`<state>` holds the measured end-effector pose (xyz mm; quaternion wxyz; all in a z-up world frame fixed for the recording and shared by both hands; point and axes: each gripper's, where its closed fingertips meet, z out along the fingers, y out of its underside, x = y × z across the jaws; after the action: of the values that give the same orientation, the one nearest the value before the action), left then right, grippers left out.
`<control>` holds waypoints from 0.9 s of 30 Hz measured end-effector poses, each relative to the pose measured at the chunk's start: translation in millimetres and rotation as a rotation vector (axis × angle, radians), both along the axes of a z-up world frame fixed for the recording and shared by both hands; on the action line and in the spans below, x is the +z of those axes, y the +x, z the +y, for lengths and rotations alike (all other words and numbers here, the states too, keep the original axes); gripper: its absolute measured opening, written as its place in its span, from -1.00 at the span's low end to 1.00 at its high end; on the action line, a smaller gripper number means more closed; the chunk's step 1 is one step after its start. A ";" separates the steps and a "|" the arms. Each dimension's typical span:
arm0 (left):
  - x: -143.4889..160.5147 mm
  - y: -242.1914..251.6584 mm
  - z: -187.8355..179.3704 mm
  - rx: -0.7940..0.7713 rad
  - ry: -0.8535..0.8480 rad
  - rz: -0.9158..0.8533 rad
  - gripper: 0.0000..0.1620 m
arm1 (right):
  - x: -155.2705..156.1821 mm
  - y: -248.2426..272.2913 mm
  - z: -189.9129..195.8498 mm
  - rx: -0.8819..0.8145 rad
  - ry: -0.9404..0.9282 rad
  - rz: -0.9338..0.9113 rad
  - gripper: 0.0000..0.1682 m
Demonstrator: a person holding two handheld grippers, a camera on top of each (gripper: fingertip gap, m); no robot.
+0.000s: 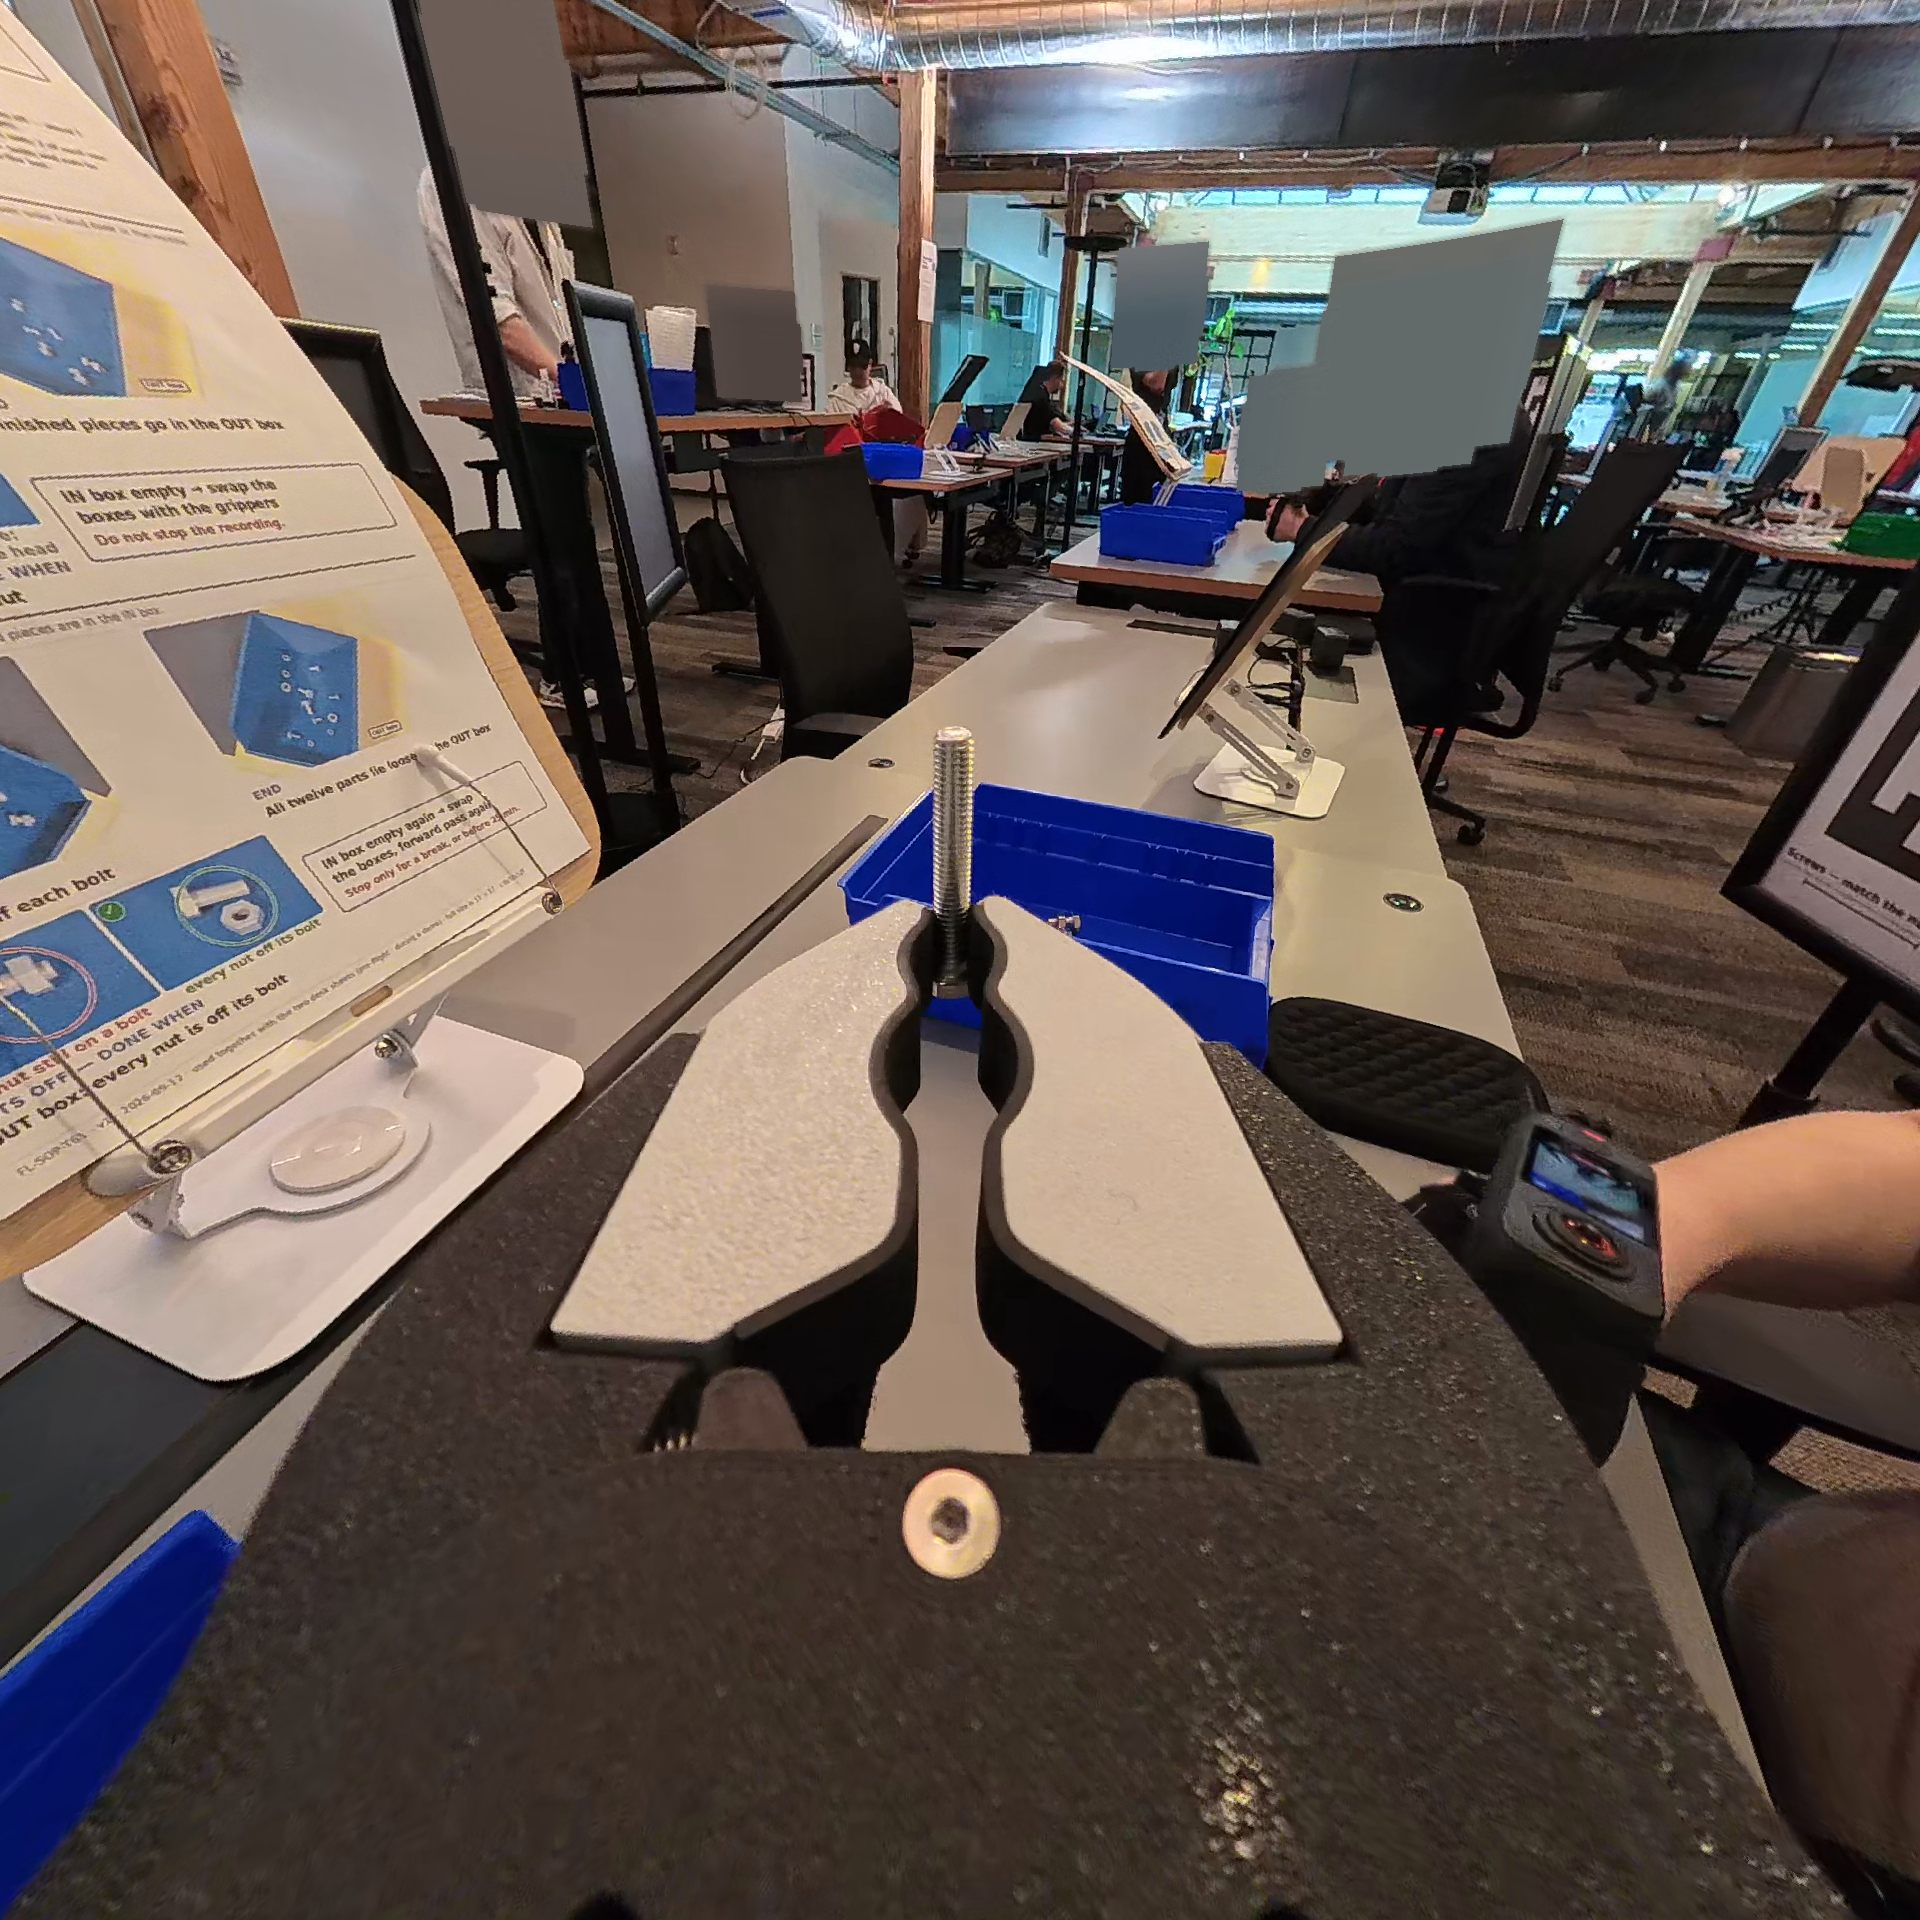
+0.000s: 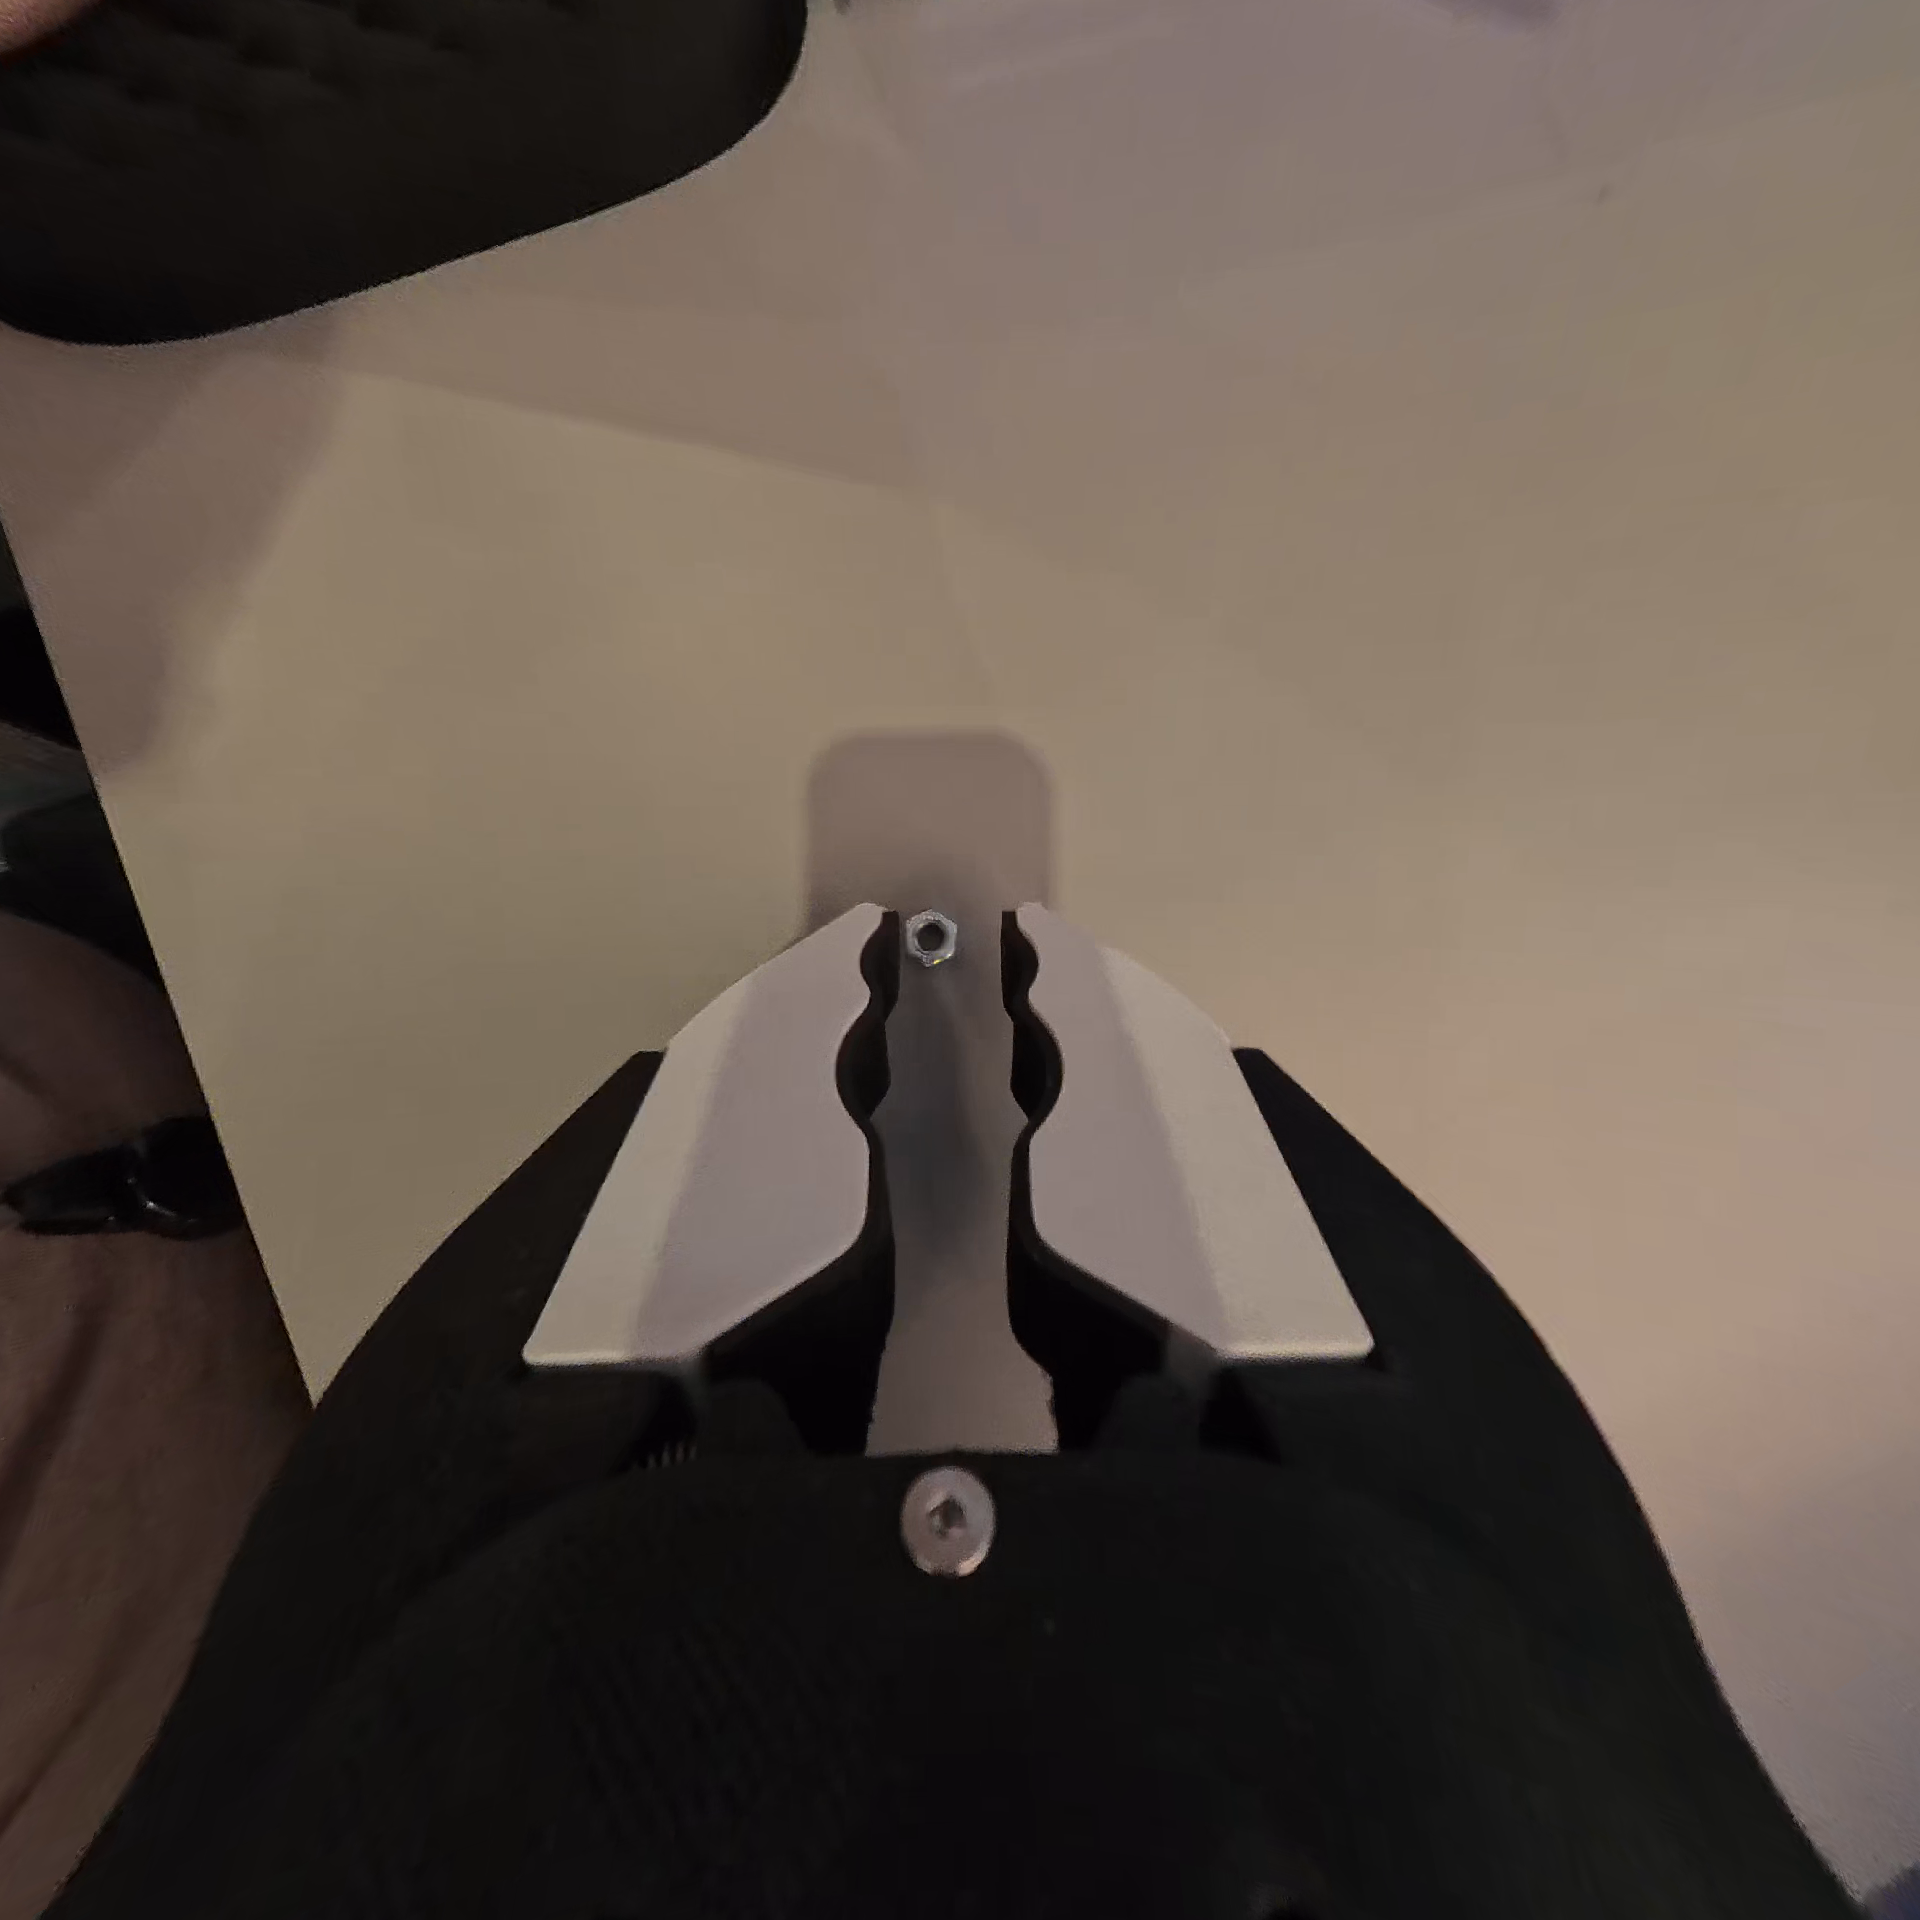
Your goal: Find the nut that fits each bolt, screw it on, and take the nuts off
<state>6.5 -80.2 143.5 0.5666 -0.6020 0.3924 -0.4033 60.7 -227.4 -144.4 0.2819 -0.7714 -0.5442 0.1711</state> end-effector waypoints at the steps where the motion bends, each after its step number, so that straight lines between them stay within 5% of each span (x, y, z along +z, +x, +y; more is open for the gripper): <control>1: -0.2 0.1 -0.2 0.001 0.001 0.003 -0.94 | -1.4 -0.6 -0.8 -0.005 -0.006 -0.007 -0.78; 18: -1.1 1.2 -2.7 -0.020 -0.008 0.007 -0.94 | -11.5 0.2 -2.6 0.007 -0.051 -0.062 -0.82; 27: -3.3 3.2 -4.5 -0.029 -0.011 0.024 -0.94 | -13.4 1.2 -2.6 0.090 -0.101 -0.241 -0.85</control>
<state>9.6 -84.7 140.2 0.5528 -0.6040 0.4057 -0.4063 61.9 -230.0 -157.8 0.1671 -0.7744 -0.5990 0.1169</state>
